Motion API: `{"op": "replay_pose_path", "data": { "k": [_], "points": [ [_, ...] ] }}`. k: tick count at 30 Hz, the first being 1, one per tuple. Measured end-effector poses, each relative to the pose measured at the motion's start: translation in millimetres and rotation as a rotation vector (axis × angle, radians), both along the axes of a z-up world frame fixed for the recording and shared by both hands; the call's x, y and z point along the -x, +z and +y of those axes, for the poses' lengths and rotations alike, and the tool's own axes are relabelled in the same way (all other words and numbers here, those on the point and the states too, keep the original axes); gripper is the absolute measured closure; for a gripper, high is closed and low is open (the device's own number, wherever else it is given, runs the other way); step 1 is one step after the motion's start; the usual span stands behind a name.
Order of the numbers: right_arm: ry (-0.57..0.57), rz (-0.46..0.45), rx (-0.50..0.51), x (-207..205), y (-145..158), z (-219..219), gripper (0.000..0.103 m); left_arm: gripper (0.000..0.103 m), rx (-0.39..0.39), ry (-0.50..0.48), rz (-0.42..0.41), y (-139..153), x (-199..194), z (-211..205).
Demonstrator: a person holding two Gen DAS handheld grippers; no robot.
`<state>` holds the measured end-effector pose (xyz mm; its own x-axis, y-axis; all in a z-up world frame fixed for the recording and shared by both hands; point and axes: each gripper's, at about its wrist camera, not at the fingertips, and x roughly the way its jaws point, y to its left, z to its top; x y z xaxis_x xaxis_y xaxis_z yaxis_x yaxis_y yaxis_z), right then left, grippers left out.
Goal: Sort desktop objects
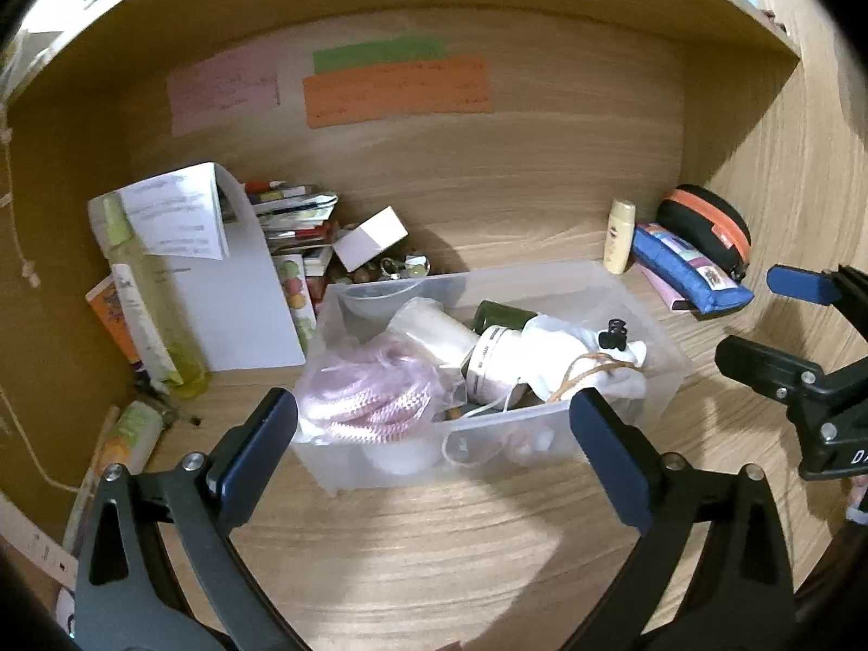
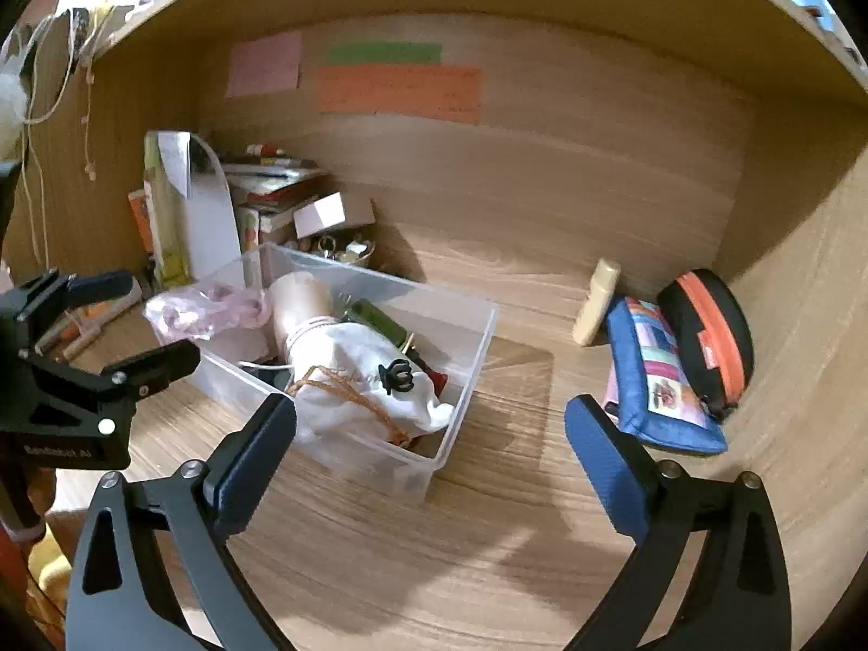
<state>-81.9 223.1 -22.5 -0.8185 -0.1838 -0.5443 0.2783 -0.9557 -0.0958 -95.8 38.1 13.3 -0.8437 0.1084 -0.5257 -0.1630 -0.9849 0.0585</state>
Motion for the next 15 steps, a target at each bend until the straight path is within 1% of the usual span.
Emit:
{"op": "replay_pose_path", "data": {
  "k": [3,7,15],
  "points": [
    [-0.005,0.013,0.021,-9,4,3,0.003,0.001,-0.027,-0.005,0.011,5,-10,-2],
    [-0.009,0.033,0.033,-24,9,4,0.001,0.001,-0.037,-0.002,0.031,9,-21,-3],
    [-0.01,0.038,0.034,-38,8,3,0.001,0.001,-0.077,-0.005,0.014,7,-28,-8]
  ]
}}
